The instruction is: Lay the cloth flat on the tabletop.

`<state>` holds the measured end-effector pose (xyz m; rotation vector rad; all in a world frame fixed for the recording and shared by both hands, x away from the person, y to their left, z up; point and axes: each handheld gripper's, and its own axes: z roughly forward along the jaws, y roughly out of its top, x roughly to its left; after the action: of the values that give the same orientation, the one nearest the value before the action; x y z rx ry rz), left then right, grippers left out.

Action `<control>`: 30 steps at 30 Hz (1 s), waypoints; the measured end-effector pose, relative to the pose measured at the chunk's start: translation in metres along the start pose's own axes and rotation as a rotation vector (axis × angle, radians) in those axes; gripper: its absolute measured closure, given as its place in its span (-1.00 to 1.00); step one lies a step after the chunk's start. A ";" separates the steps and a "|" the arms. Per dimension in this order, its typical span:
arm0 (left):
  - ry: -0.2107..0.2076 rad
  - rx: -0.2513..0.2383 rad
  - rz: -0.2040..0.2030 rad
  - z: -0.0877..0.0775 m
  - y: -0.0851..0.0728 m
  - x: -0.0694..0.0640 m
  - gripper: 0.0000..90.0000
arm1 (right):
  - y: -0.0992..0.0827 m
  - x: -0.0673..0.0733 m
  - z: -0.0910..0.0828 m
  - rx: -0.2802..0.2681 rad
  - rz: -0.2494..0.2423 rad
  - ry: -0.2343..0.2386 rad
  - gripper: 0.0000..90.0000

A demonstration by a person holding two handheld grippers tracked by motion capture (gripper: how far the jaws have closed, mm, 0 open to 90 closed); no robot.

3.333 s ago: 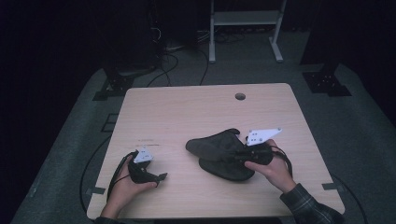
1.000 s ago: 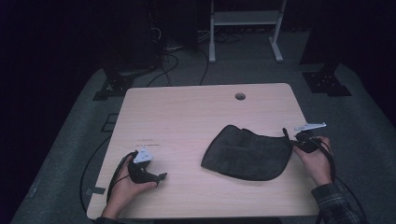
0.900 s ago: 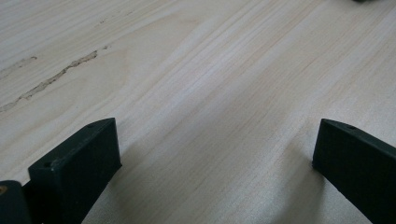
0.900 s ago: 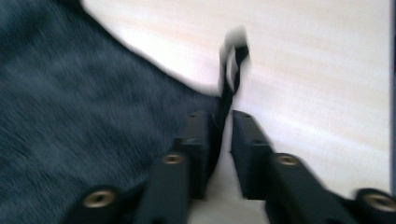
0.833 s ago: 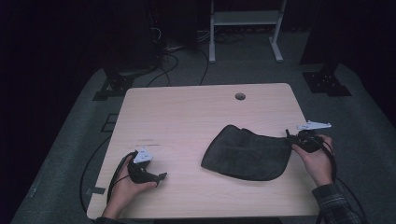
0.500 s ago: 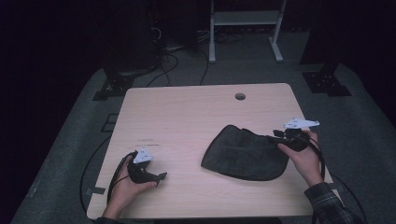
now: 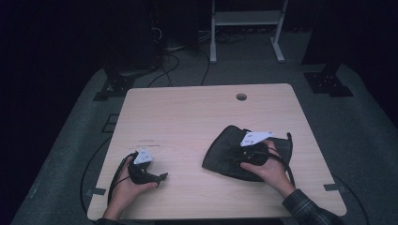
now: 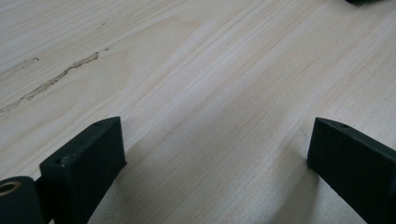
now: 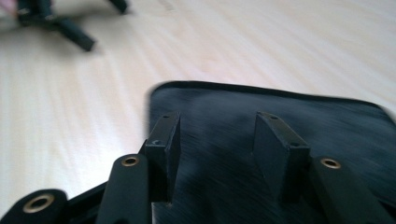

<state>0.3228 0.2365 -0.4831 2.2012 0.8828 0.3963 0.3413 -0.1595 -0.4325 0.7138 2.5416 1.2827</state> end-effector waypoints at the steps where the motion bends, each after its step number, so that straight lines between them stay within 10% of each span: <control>1: 0.000 0.000 0.000 0.000 0.000 0.000 -0.94 | 0.004 0.009 0.013 0.015 -0.027 0.031 0.12; 9: 0.000 0.001 0.001 0.000 0.000 0.000 -0.94 | 0.005 0.029 0.057 0.140 -0.121 0.045 0.14; 15: 0.000 0.000 0.000 0.000 0.000 0.000 -0.94 | 0.005 0.027 0.063 0.152 -0.139 0.007 0.84; 22: 0.000 0.000 0.000 0.000 0.000 0.000 -0.94 | 0.019 0.018 0.031 -0.015 -0.055 0.004 0.91; 30: 0.000 0.000 0.000 0.000 0.000 0.000 -0.94 | 0.006 -0.030 -0.027 -0.110 0.086 -0.152 0.91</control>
<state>0.3228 0.2365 -0.4831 2.2012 0.8833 0.3967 0.3581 -0.1905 -0.4125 0.8699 2.3242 1.3287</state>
